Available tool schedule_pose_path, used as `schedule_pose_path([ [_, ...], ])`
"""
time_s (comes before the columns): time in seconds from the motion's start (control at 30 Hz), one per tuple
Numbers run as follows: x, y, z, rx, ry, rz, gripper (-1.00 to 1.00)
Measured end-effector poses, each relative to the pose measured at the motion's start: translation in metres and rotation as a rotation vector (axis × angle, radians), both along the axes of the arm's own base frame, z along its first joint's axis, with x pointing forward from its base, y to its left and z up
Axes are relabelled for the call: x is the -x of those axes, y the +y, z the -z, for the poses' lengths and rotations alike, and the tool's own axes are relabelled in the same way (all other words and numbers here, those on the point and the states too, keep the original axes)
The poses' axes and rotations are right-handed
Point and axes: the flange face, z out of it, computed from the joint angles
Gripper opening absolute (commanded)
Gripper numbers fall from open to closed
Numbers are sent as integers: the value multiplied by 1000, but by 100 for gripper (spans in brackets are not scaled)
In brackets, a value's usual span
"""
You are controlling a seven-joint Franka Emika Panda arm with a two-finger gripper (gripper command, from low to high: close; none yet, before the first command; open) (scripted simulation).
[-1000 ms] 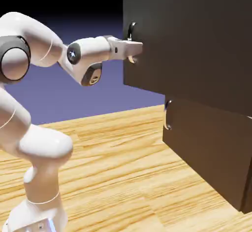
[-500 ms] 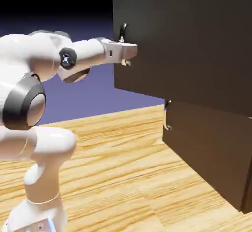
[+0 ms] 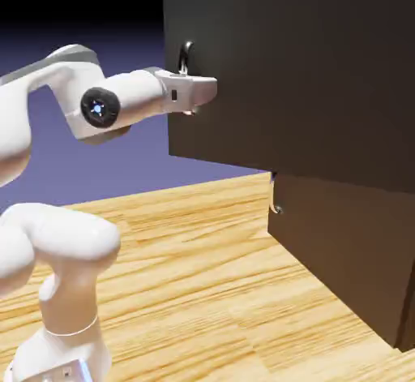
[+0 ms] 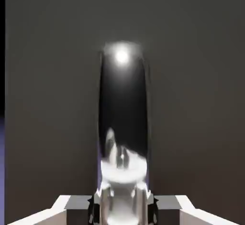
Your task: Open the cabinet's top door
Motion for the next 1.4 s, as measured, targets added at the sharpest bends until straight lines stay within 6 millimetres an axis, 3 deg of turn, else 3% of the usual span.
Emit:
schedule_pose_path([
  [0.3, 26, -50, 1, 1, 3, -105, -100],
  [0.6, 52, -117, 1, -1, 4, -242, -100],
  [0.77, 64, -166, 1, -2, 5, -337, -100],
  [1.0, 75, -250, 1, -1, 5, -496, -100],
  [1.4, 67, -370, 1, -1, 5, -723, -100],
])
